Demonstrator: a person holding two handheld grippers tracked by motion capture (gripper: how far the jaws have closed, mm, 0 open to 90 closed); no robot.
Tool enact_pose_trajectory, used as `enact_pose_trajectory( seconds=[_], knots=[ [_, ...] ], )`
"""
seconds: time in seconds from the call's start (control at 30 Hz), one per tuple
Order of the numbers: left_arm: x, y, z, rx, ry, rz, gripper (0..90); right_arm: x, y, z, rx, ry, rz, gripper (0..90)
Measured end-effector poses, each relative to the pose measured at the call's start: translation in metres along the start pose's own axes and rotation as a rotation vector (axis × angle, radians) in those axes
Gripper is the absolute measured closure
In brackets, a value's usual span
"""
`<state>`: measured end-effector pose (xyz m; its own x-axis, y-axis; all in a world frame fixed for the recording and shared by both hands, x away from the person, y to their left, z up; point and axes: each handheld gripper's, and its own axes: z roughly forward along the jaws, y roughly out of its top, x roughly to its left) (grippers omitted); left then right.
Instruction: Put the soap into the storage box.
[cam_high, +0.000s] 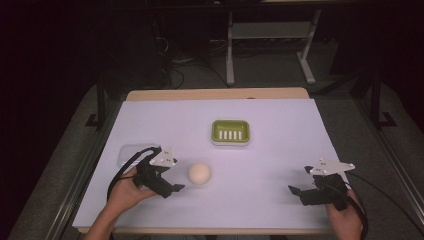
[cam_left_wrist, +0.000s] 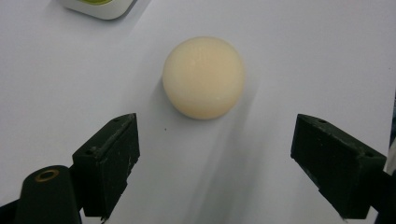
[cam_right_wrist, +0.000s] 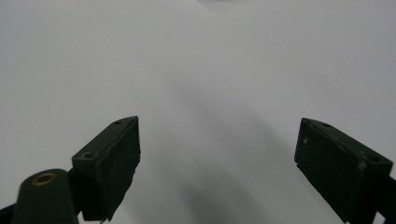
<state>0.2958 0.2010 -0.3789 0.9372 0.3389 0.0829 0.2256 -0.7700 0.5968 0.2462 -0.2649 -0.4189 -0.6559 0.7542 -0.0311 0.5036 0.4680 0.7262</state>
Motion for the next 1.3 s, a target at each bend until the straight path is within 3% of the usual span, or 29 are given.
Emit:
enact_pose_trajectory(
  seconds=[0.53,0.8,1.03,1.2,1.3],
  knots=[
    [0.008,0.024,0.025,0.091,-0.037,0.078,15.0,-0.001,0.001,0.003,0.008,0.013,-0.011,13.6],
    [0.013,0.027,0.038,0.124,-0.057,0.071,15.0,-0.001,0.001,0.003,0.007,0.015,-0.009,13.6],
    [0.012,0.030,0.051,0.163,-0.050,0.099,15.1,-0.001,0.001,0.004,0.010,0.023,-0.008,13.6],
    [0.016,0.030,0.056,0.153,-0.075,0.068,15.1,0.000,0.001,0.004,0.008,0.022,-0.013,13.6],
    [0.018,0.031,0.057,0.158,-0.093,0.074,15.1,0.000,0.001,0.004,0.010,0.023,-0.014,13.6]
  ],
)
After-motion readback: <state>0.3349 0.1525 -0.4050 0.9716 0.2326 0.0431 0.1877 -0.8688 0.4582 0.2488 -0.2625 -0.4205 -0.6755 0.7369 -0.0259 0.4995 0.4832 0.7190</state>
